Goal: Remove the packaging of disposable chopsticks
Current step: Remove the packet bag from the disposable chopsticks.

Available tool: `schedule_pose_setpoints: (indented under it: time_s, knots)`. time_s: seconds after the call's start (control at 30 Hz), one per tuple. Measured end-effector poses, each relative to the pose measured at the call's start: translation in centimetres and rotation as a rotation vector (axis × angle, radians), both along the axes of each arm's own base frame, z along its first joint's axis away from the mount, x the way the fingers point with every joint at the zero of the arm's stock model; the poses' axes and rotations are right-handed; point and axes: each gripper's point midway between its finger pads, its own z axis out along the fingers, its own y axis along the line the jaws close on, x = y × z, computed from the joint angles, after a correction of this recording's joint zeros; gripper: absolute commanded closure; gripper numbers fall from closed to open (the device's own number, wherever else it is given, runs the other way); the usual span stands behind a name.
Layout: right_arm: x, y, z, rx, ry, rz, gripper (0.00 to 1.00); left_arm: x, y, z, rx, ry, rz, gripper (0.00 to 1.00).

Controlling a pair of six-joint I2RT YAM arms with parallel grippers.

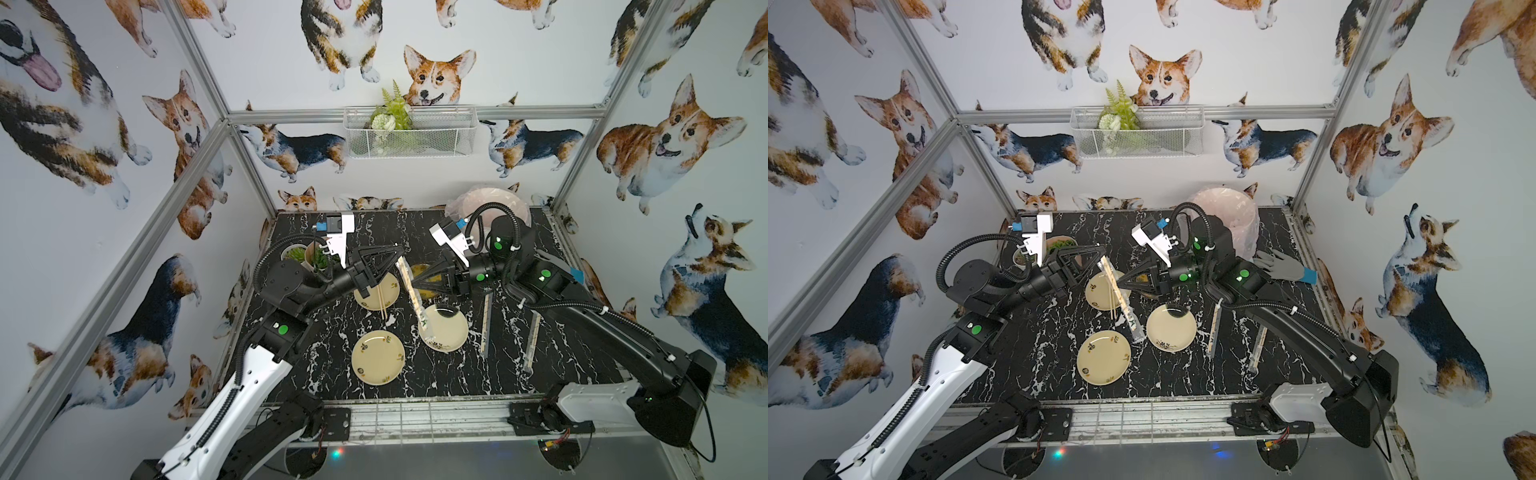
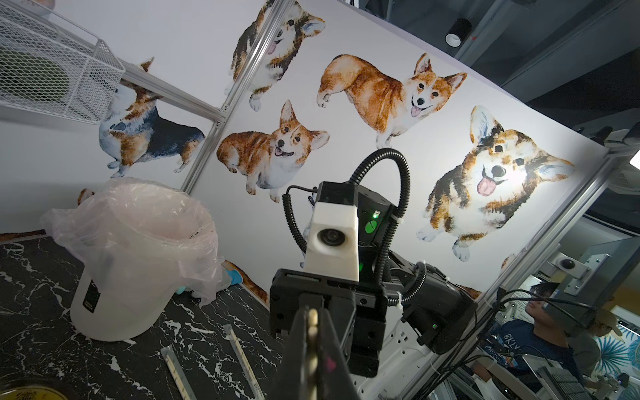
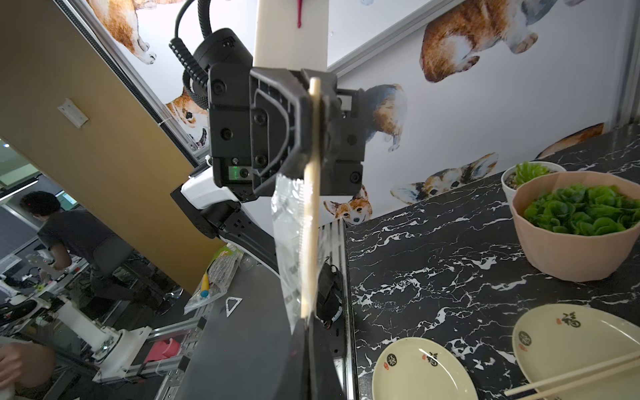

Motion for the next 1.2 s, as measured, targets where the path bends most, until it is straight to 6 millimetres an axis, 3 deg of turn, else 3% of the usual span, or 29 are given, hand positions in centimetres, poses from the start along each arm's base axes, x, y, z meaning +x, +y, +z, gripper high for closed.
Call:
schedule_pose_setpoints:
  time_s: [0.4,0.43,0.47,0.57,0.63,0.73,0.83,0.93,1.2]
  knots:
    - [-0.9,-0.8,-3.6,-0.05,0.09,-0.01,1.0,0.2,1.7,1.5,-0.034,-0.038,0.114,1.0]
    - [-1.0,-0.9,-3.7,-0.052,0.092,-0.01,0.91,0.3,1.8,1.5,-0.037,-0.037,0.122,1.0]
    - [-1.1,-1.1,-3.8,-0.054,0.1,-0.012,0.71,0.4,2.0,1.6,-0.04,-0.037,0.132,1.0]
    - [-1.5,-1.5,-3.9,-0.054,0.105,-0.026,0.61,0.5,2.4,1.9,-0.049,-0.044,0.16,1.0]
    - [-1.7,-1.7,-3.8,-0.05,0.101,-0.026,0.49,0.7,2.6,2.1,-0.055,-0.045,0.177,1.0]
    - [-2.1,-1.8,-3.7,-0.049,0.089,-0.026,0.5,0.8,2.9,2.2,-0.061,-0.043,0.197,1.0]
    - [-2.4,-1.6,-4.0,-0.062,0.075,-0.031,0.58,1.0,2.9,2.2,-0.064,-0.04,0.207,1.0]
    - [-2.1,-1.6,-4.2,-0.071,0.062,-0.051,0.6,1.2,2.9,2.2,-0.063,-0.038,0.209,1.0]
    - [-1.2,-1.8,-5.5,-0.129,0.04,-0.114,0.75,1.1,3.4,2.9,-0.076,-0.044,0.231,1.0]
